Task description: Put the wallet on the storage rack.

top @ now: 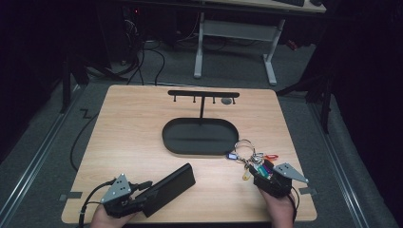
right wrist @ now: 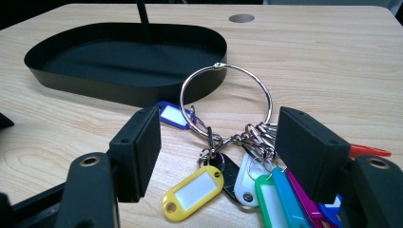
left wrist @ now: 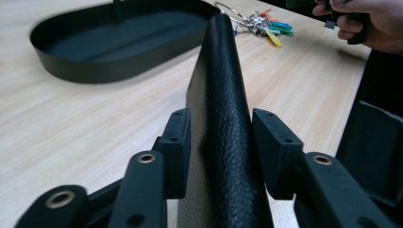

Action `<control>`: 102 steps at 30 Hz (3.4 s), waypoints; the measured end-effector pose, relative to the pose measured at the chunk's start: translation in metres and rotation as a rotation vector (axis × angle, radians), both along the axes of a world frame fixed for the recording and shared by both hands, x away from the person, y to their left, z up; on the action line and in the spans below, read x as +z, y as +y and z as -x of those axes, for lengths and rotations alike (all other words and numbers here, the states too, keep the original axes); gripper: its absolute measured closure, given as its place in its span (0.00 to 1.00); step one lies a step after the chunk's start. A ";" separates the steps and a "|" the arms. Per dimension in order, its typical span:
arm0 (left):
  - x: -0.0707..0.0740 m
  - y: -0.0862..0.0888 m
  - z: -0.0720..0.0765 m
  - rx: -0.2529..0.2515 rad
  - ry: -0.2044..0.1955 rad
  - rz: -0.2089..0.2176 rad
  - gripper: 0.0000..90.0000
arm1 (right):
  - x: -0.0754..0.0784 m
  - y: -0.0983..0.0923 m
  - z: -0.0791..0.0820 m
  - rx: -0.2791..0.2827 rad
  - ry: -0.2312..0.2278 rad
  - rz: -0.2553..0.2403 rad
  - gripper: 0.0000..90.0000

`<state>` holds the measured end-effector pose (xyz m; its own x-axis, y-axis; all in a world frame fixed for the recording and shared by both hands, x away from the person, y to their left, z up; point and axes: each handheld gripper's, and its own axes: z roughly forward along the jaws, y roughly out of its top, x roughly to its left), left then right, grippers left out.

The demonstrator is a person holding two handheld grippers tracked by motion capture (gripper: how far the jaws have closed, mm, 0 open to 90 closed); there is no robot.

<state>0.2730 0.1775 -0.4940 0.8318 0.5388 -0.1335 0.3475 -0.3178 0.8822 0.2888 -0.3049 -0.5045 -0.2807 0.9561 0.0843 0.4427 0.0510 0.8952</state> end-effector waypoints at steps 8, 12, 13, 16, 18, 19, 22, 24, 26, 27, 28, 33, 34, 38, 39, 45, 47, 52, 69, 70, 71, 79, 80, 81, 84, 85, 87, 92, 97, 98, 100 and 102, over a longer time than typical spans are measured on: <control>0.001 0.001 0.001 0.004 -0.017 -0.016 0.80 | 0.000 0.000 0.000 0.001 -0.001 0.001 0.36; 0.002 0.000 0.002 0.009 -0.029 -0.022 0.82 | 0.000 0.000 -0.001 0.002 -0.003 0.003 0.36; 0.002 0.001 0.001 0.018 -0.029 -0.019 0.82 | 0.000 0.000 0.000 0.001 -0.002 0.002 0.36; 0.003 0.002 0.001 0.025 -0.026 -0.014 0.82 | 0.000 -0.001 0.000 0.000 -0.003 0.004 0.36; 0.003 0.003 0.000 0.032 -0.027 -0.010 0.82 | 0.000 -0.001 0.000 -0.001 -0.003 0.005 0.36; 0.003 0.003 0.000 0.036 -0.031 -0.010 0.82 | 0.000 -0.001 0.000 0.000 -0.004 0.005 0.36; 0.004 0.005 0.000 0.052 -0.039 -0.006 0.82 | 0.000 -0.002 0.000 0.000 -0.006 0.008 0.36; 0.004 0.005 0.000 0.056 -0.043 -0.004 0.82 | 0.000 -0.002 0.001 -0.001 -0.005 0.008 0.36; 0.005 0.006 0.000 0.062 -0.053 -0.004 0.82 | 0.000 -0.002 0.001 -0.003 -0.005 0.009 0.36; 0.006 0.006 -0.001 0.064 -0.057 -0.004 0.82 | 0.000 -0.002 0.001 -0.003 -0.005 0.010 0.36; 0.006 0.006 -0.001 0.064 -0.058 -0.003 0.83 | 0.000 -0.002 0.002 -0.004 -0.005 0.013 0.36; 0.008 0.004 -0.003 0.069 -0.070 0.005 0.83 | 0.000 -0.005 0.007 -0.011 -0.008 0.019 0.35; 0.008 0.004 -0.004 0.071 -0.072 0.010 0.83 | -0.001 -0.007 0.009 -0.011 -0.013 0.026 0.35; 0.010 0.002 -0.009 0.079 -0.079 0.027 0.83 | -0.002 -0.011 0.015 -0.026 -0.013 0.029 0.35; 0.010 0.002 -0.009 0.079 -0.079 0.027 0.83 | -0.002 -0.011 0.015 -0.026 -0.013 0.029 0.35; 0.010 -0.002 -0.014 0.076 -0.080 0.047 0.83 | -0.003 -0.018 0.025 -0.047 -0.009 0.027 0.35; 0.011 -0.004 -0.016 0.073 -0.083 0.049 0.84 | -0.003 -0.020 0.028 -0.051 -0.009 0.026 0.35; 0.011 -0.010 -0.019 0.065 -0.084 0.060 0.84 | -0.004 -0.023 0.034 -0.055 -0.004 0.023 0.35; 0.033 -0.028 -0.047 0.081 -0.110 0.106 0.85 | -0.005 -0.026 0.041 -0.063 -0.002 0.009 0.35; 0.035 -0.030 -0.050 0.083 -0.115 0.103 0.85 | -0.005 -0.026 0.041 -0.063 -0.002 0.010 0.35; 0.035 -0.030 -0.050 0.083 -0.115 0.103 0.85 | -0.005 -0.026 0.041 -0.063 -0.002 0.010 0.35; 0.047 -0.050 -0.083 0.081 -0.137 0.098 0.85 | -0.004 -0.026 0.040 -0.061 -0.007 0.007 0.36; 0.048 -0.053 -0.088 0.078 -0.135 0.100 0.85 | -0.004 -0.027 0.040 -0.062 -0.007 0.006 0.36; 0.049 -0.056 -0.092 0.074 -0.131 0.104 0.85 | -0.004 -0.027 0.040 -0.063 -0.009 0.003 0.36; 0.049 -0.065 -0.103 0.065 -0.134 0.097 0.85 | -0.002 -0.028 0.042 -0.069 -0.019 0.002 0.36; 0.048 -0.069 -0.108 0.065 -0.134 0.093 0.85 | -0.002 -0.028 0.043 -0.071 -0.019 0.001 0.36; 0.046 -0.074 -0.115 0.073 -0.128 0.101 0.85 | -0.002 -0.029 0.043 -0.074 -0.019 -0.004 0.36; 0.039 -0.088 -0.136 0.078 -0.118 0.073 0.85 | -0.003 -0.028 0.042 -0.078 -0.015 -0.001 0.36; 0.035 -0.094 -0.152 0.073 -0.115 0.065 0.85 | -0.003 -0.027 0.040 -0.077 -0.013 0.001 0.36; 0.035 -0.095 -0.154 0.075 -0.119 0.065 0.85 | -0.003 -0.027 0.040 -0.078 -0.013 -0.001 0.36; 0.033 -0.096 -0.159 0.079 -0.116 0.065 0.85 | -0.004 -0.028 0.040 -0.085 -0.014 -0.006 0.36; 0.032 -0.098 -0.164 0.079 -0.115 0.063 0.85 | -0.004 -0.030 0.041 -0.093 -0.014 -0.014 0.35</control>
